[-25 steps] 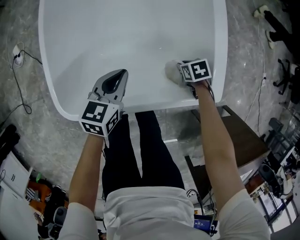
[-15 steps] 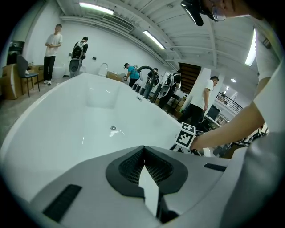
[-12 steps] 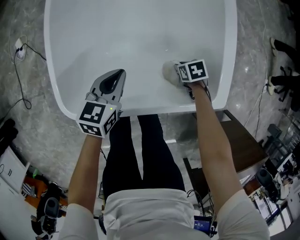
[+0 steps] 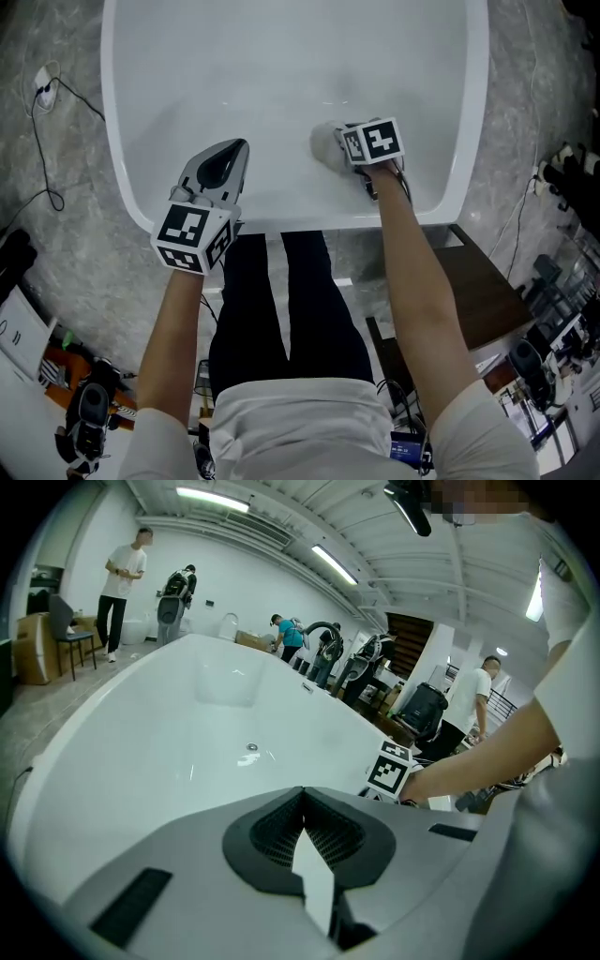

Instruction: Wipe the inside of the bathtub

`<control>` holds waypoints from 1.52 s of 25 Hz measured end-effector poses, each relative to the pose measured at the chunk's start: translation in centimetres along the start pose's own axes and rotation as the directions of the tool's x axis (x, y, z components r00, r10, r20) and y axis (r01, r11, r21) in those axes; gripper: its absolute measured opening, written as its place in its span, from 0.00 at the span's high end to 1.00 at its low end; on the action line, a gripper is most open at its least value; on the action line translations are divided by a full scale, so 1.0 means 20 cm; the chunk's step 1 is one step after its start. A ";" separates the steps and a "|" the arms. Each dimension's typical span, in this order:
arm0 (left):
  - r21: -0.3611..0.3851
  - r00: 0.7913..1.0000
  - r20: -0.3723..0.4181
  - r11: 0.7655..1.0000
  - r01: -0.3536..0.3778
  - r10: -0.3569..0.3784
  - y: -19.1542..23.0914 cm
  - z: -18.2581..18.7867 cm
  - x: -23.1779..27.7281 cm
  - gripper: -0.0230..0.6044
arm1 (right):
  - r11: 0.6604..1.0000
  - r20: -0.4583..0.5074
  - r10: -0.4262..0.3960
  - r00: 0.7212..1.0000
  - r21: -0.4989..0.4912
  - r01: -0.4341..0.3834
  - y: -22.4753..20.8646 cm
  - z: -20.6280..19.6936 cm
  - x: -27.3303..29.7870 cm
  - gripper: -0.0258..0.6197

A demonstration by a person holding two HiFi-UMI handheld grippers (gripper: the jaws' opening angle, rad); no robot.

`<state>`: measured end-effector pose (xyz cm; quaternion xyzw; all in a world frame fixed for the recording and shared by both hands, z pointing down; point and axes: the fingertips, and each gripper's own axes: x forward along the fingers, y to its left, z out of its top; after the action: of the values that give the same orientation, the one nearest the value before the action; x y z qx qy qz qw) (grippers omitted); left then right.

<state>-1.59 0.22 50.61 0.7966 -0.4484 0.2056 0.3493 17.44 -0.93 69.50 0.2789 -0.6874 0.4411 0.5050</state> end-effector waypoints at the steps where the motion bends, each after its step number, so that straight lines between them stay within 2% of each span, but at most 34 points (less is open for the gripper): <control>1: -0.003 1.000 0.001 1.000 -0.003 0.003 0.01 0.00 -0.01 0.95 | 1.000 -0.001 0.004 1.000 -0.001 -0.004 0.02 0.01 0.01 0.81; 22: -0.044 0.995 0.046 0.996 -0.084 0.086 0.36 -0.04 -0.30 0.95 | 0.991 0.027 0.118 0.993 -0.066 -0.116 0.66 0.25 0.22 0.81; 31: -0.061 0.993 0.055 0.993 -0.104 0.107 0.50 -0.08 -0.37 0.95 | 0.975 0.044 0.195 0.980 -0.116 -0.189 1.00 0.38 0.34 0.81; 38: -0.086 0.990 0.062 0.989 -0.123 0.128 0.59 -0.09 -0.42 0.95 | 0.964 0.050 0.237 0.970 -0.133 -0.229 1.17 0.45 0.40 0.81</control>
<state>-16.10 2.06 50.86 0.7583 -0.5172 0.1817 0.3528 -8.66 2.33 68.48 0.1780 -0.7582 0.4439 0.4432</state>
